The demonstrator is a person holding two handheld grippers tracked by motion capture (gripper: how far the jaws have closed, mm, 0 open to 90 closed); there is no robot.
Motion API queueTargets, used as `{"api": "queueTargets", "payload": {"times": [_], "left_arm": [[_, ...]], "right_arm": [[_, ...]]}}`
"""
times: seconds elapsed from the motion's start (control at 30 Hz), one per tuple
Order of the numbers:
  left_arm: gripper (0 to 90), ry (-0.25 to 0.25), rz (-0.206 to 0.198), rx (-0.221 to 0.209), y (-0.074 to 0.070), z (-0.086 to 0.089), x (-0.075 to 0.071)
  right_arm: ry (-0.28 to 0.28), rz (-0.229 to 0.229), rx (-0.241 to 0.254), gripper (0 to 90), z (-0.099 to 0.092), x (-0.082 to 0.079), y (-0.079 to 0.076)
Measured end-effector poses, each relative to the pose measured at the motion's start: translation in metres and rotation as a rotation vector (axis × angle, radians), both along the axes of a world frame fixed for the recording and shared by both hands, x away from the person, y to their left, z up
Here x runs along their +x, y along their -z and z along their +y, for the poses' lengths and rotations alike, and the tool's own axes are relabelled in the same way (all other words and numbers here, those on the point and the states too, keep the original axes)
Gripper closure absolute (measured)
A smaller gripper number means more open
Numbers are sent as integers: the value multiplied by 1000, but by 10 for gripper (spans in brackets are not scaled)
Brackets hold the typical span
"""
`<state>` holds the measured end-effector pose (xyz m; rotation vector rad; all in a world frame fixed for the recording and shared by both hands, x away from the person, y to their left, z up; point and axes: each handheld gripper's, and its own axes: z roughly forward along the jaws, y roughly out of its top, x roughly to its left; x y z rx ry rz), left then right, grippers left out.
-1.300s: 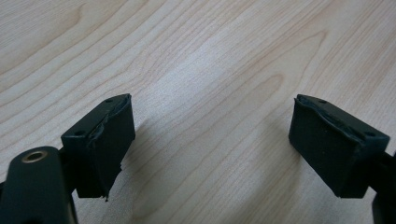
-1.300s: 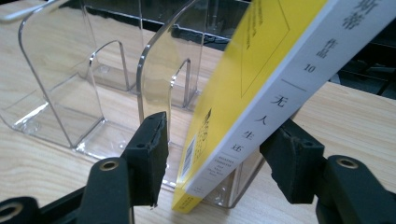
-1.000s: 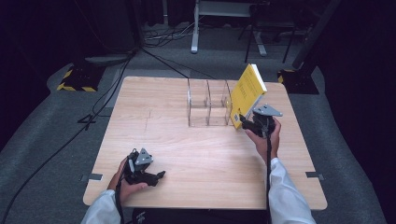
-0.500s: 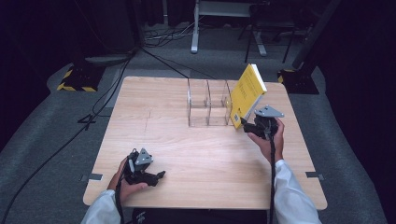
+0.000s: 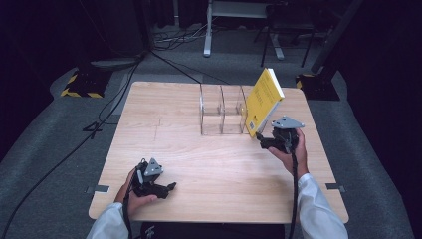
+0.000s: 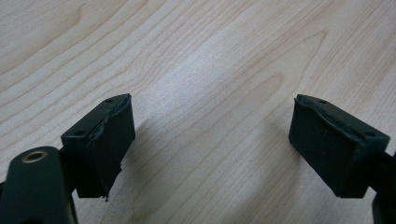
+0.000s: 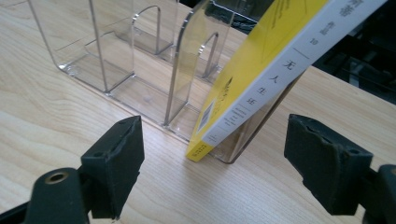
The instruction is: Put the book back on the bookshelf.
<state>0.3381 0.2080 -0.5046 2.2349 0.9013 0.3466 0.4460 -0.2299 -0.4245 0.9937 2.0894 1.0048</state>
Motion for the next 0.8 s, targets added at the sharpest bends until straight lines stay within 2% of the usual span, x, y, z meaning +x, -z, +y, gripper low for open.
{"api": "queueTargets", "payload": {"times": [0.07,0.23,0.3,0.4,0.67,0.73,0.8], "left_arm": [[151,0,-1,2,0,0,0],[151,0,-1,-1,0,0,0],[151,0,-1,1,0,0,0],[151,0,-1,1,0,0,0],[150,0,-1,0,0,0,0],[150,0,0,0,0,0,0],[150,0,-1,1,0,0,0]], "right_arm": [[-12,18,4,207,0,-4,-2],[-36,30,2,206,1,-10,-5],[-42,36,-26,205,1,-12,-6],[-66,73,-68,204,3,-15,-4],[-91,71,-119,205,-1,-28,0],[-103,81,-117,203,-3,-30,1],[-99,71,-122,205,-5,-34,2]]}}
